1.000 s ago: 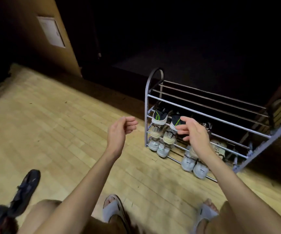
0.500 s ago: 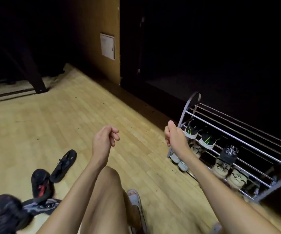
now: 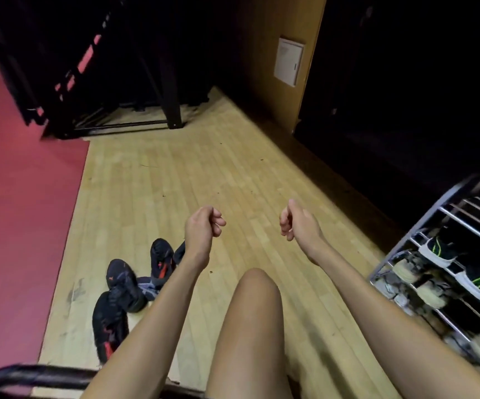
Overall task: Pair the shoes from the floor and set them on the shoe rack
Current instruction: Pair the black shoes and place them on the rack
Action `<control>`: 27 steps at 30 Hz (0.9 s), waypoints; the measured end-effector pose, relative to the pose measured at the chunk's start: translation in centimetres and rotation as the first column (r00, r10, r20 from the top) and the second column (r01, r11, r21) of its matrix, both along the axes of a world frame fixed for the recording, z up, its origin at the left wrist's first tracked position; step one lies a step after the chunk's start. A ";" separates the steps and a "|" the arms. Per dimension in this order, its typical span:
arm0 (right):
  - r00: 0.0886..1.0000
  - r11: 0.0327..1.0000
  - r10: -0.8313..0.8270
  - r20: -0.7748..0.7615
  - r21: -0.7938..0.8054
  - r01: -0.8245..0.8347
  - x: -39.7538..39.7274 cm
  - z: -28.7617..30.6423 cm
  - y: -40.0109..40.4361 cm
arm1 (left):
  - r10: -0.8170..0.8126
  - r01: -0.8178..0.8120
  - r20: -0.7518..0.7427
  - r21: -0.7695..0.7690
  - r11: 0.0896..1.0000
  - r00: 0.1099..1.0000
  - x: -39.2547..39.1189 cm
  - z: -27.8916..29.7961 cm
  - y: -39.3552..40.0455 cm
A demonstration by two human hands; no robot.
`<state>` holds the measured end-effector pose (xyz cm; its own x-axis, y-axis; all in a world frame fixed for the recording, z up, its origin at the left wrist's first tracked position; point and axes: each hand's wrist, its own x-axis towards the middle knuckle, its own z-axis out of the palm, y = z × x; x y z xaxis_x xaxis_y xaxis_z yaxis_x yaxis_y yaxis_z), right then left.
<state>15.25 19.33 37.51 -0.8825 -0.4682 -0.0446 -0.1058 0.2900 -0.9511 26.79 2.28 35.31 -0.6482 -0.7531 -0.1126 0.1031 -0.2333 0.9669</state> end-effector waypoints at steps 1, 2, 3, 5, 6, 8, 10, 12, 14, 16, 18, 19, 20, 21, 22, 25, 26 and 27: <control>1.000 1.000 0.020 0.020 0.009 -0.020 -0.3 -0.7 -1.3 | 0.037 -0.037 0.005 0.045 0.998 0.999 0.0 -0.8 -0.8; 0.998 0.999 0.040 0.041 0.020 -0.041 -0.6 -1.3 -2.7 | 0.074 -0.075 0.010 0.090 0.993 0.997 0.1 -1.4 -1.6; 0.996 0.998 0.059 0.062 0.030 -0.061 -0.8 -2.0 -4.0 | 0.108 -0.110 0.016 0.130 0.985 0.994 0.2 -1.9 -2.5; 0.991 0.995 0.092 0.101 0.034 -0.095 -1.2 -3.1 -6.5 | 0.167 -0.171 0.035 0.192 0.966 0.985 0.3 -3.0 -4.3; 0.987 0.993 0.107 0.118 0.031 -0.111 -1.3 -3.6 -7.8 | 0.193 -0.200 0.053 0.212 0.956 0.980 0.4 -3.7 -5.4; 0.980 0.989 0.135 0.145 0.039 -0.142 -1.5 -4.8 -10.3 | 0.244 -0.260 0.093 0.246 0.934 0.965 0.4 -5.3 -7.5; 0.971 0.982 0.165 0.174 0.061 -0.178 -1.7 -6.3 -12.7 | 0.284 -0.309 0.127 0.298 0.903 0.950 0.5 -7.2 -9.3; 0.957 0.968 0.209 0.199 0.093 -0.231 -1.9 -7.9 -14.9 | 0.316 -0.351 0.156 0.343 0.871 0.936 0.5 -9.2 -10.7; 0.942 0.946 0.266 0.203 0.131 -0.295 -2.1 -9.5 -16.7 | 0.337 -0.391 0.207 0.348 0.852 0.918 0.6 -11.3 -11.6; 0.928 0.923 0.310 0.207 0.167 -0.345 -2.6 -11.3 -18.1 | 0.346 -0.415 0.243 0.361 0.835 0.906 0.6 -13.6 -12.2; 0.919 0.906 0.325 0.226 0.204 -0.370 -3.5 -13.1 -19.1 | 0.356 -0.441 0.275 0.378 0.814 0.893 0.7 -16.1 -12.7; 0.915 0.900 0.327 0.236 0.218 -0.378 -3.9 -13.8 -19.4 | 0.357 -0.454 0.299 0.385 0.803 0.885 0.8 -17.1 -12.8; 0.911 0.894 0.328 0.250 0.231 -0.385 -4.4 -14.8 -20.0 | 0.358 -0.470 0.329 0.388 0.792 0.874 0.8 -18.4 -13.1; 0.908 0.887 0.326 0.263 0.246 -0.390 -5.0 -15.8 -20.5 | 0.358 -0.487 0.359 0.390 0.781 0.862 0.8 -19.6 -13.4; 0.904 0.880 0.325 0.278 0.263 -0.397 -5.4 -16.7 -20.9 | 0.355 -0.501 0.386 0.393 0.771 0.851 0.8 -20.8 -13.7; 0.887 0.847 0.331 0.321 0.313 -0.430 -6.4 -19.5 -22.0 | 0.330 -0.513 0.440 0.407 0.756 0.835 0.8 -23.5 -14.7; 0.880 0.836 0.336 0.336 0.324 -0.443 -6.6 -20.5 -22.3 | 0.319 -0.510 0.450 0.408 0.757 0.834 0.8 -24.3 -15.0; 0.872 0.828 0.339 0.353 0.329 -0.454 -6.8 -21.5 -22.6 | 0.311 -0.508 0.459 0.406 0.760 0.832 0.8 -25.0 -15.3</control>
<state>8.49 -3.29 15.98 -0.5489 -0.6665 -0.5046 -0.0520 0.6296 -0.7751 27.57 -13.05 10.29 -0.1322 -0.7099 -0.6918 -0.0107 -0.6968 0.7172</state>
